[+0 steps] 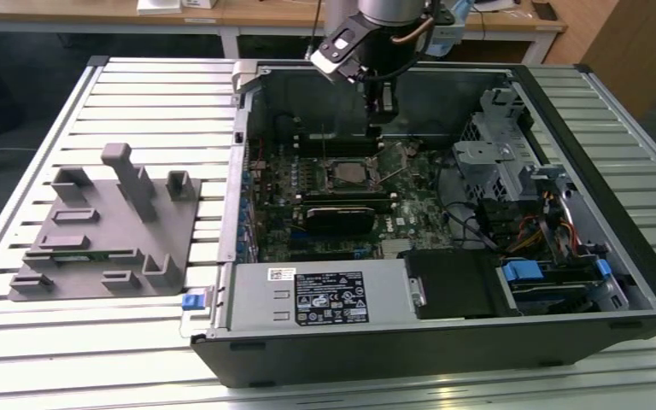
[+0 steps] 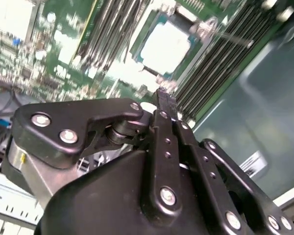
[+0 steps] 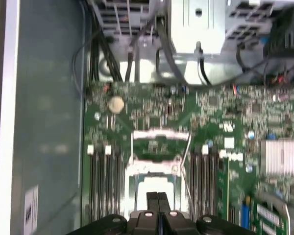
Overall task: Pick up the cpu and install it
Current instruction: 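Close the cpu cover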
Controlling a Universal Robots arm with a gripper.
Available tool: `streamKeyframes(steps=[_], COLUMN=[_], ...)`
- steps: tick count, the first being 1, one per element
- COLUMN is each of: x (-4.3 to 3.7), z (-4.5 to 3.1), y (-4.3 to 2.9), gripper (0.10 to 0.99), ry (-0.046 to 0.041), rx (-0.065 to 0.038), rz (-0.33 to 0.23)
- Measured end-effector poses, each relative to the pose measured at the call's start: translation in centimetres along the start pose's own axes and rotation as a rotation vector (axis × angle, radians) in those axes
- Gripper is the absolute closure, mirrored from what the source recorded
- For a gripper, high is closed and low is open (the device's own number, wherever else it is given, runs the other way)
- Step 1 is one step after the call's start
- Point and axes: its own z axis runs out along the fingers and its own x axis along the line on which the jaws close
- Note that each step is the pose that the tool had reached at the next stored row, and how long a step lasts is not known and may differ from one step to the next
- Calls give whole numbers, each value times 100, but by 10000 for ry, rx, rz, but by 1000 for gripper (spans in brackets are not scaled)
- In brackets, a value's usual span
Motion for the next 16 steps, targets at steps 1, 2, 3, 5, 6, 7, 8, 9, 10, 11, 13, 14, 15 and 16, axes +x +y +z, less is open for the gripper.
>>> streamKeyframes(steps=[1,2,3,5,6,7,8,9,10,11,13,14,15,16], x=[0,0,1,-15,-30,-43,-54,-56,-56,-55,-50,-49,-48,-48], z=[3,5,9,22,32,43,54,63,67,69,77,82,86,92], y=[45,89,125,135,136,137,138,144,156,178,234,269,297,326], gripper=[965,965,965,965,965,965,965,965,965,965,965,965,965,965], ry=[0,-1,-1,-3,-3,-2,0,3,1,-1,0,1,0,0], rx=[0,1,1,2,2,1,0,-2,-1,0,-1,-1,-1,0], rz=[0,-1,-3,-12,-15,-22,-32,-47,-55,-56,-56,-57,-59,-59])
